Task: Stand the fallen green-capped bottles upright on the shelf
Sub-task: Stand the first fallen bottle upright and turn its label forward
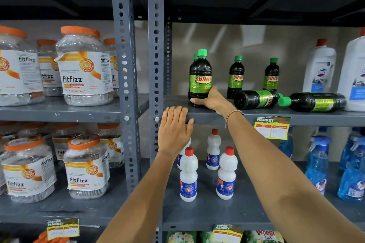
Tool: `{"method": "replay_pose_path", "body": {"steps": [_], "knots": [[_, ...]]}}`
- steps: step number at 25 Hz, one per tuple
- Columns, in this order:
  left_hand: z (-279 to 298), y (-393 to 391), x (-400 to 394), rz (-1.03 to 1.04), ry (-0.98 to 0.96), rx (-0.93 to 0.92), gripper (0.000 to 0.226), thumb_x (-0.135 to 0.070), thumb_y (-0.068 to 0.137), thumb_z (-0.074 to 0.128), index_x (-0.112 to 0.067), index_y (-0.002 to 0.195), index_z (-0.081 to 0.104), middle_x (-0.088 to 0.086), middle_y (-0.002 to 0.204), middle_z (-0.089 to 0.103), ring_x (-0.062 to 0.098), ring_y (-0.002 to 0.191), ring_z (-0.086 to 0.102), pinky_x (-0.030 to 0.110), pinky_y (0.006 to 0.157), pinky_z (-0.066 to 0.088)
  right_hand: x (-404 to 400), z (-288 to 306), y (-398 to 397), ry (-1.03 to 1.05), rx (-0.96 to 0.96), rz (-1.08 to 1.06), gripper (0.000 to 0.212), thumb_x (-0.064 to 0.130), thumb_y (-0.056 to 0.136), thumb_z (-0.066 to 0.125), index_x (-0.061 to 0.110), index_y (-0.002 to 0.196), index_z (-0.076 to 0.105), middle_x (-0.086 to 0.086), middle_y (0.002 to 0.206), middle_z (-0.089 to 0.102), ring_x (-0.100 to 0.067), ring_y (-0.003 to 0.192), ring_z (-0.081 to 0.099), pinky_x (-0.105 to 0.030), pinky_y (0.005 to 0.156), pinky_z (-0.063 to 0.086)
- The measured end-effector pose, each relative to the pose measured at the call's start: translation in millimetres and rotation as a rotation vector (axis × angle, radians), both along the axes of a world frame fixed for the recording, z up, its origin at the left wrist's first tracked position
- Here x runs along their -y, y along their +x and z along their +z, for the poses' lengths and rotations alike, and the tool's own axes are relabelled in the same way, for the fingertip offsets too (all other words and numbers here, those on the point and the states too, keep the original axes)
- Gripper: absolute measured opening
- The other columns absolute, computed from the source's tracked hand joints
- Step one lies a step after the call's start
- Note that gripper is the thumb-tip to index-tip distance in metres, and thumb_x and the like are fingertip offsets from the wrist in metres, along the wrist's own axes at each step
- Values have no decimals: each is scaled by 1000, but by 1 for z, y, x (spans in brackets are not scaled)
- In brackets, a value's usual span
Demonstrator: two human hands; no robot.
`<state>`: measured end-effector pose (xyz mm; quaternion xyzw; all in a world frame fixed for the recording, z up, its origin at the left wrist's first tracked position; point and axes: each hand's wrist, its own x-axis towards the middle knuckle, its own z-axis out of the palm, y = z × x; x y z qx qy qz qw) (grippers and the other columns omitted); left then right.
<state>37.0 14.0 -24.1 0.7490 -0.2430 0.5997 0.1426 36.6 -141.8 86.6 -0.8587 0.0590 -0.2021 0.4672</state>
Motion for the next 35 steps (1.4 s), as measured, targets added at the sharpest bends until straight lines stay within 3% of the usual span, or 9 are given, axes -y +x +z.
{"method": "replay_pose_path", "body": {"steps": [5, 8, 10, 12, 14, 15, 19, 32, 35], "knots": [[26, -20, 14, -67, -161, -82, 26, -31, 94, 42, -13, 98, 60, 6, 102, 64, 24, 87, 61, 37, 77, 46, 8, -1, -11, 133, 38, 52, 64, 11, 84, 72, 1, 136, 37, -9, 125, 59, -19, 118, 53, -29, 99, 42], [68, -18, 23, -191, -170, -135, 26, -24, 93, 46, -12, 114, 54, 6, 118, 59, 23, 97, 58, 35, 77, 48, 12, -4, -16, 287, 205, -23, 48, -3, 90, 59, -4, 136, 45, -14, 133, 57, -21, 119, 55, -25, 96, 43], [94, -9, 30, -299, -194, -378, 52, -20, 92, 55, -7, 138, 37, 11, 142, 44, 25, 123, 49, 38, 97, 45, 13, -4, -13, 302, 236, -87, 44, -2, 91, 57, -5, 135, 48, -16, 133, 58, -24, 121, 55, -26, 97, 44], [114, 1, 33, -479, -328, -839, 77, -23, 90, 62, -3, 148, 16, 12, 150, 34, 26, 136, 35, 38, 107, 35, 14, -5, -8, 306, 225, -85, 41, 0, 91, 58, -4, 132, 52, -18, 131, 61, -25, 119, 58, -30, 101, 46], [121, 8, 31, -622, -352, -1225, 64, -30, 89, 64, -5, 141, 35, 6, 125, 55, 23, 120, 48, 32, 90, 42, 16, -7, -4, 291, 212, -84, 37, 0, 90, 58, -2, 127, 58, -18, 125, 65, -23, 110, 61, -32, 100, 48], [119, 13, 33, -647, -315, -1278, 50, -30, 89, 64, -9, 131, 49, 5, 115, 60, 20, 110, 53, 28, 83, 40, 17, -8, -3, 280, 210, -95, 35, -1, 89, 59, -1, 125, 61, -18, 122, 67, -22, 108, 62, -34, 101, 49], [113, 22, 37, -614, -331, -1115, 28, -21, 87, 66, -13, 114, 61, 7, 111, 66, 18, 91, 56, 27, 77, 40, 15, -4, -4, 280, 203, -148, 36, -1, 87, 62, 3, 122, 63, -14, 118, 69, -24, 112, 64, -36, 100, 51], [107, -11, 16, -579, -352, -1063, 47, -27, 82, 72, -10, 123, 57, 8, 120, 65, 22, 109, 60, 34, 94, 48, 2, -6, -51, 300, 229, -65, 40, -3, 85, 65, 0, 125, 61, -16, 121, 68, -24, 114, 64, -37, 101, 51], [106, -23, 14, -579, -346, -1036, 46, -28, 83, 72, -10, 122, 58, 7, 119, 65, 21, 107, 60, 30, 86, 47, -1, -5, -64, 295, 237, -43, 39, -3, 85, 65, -1, 124, 61, -17, 120, 68, -26, 113, 64, -39, 101, 51]]}}
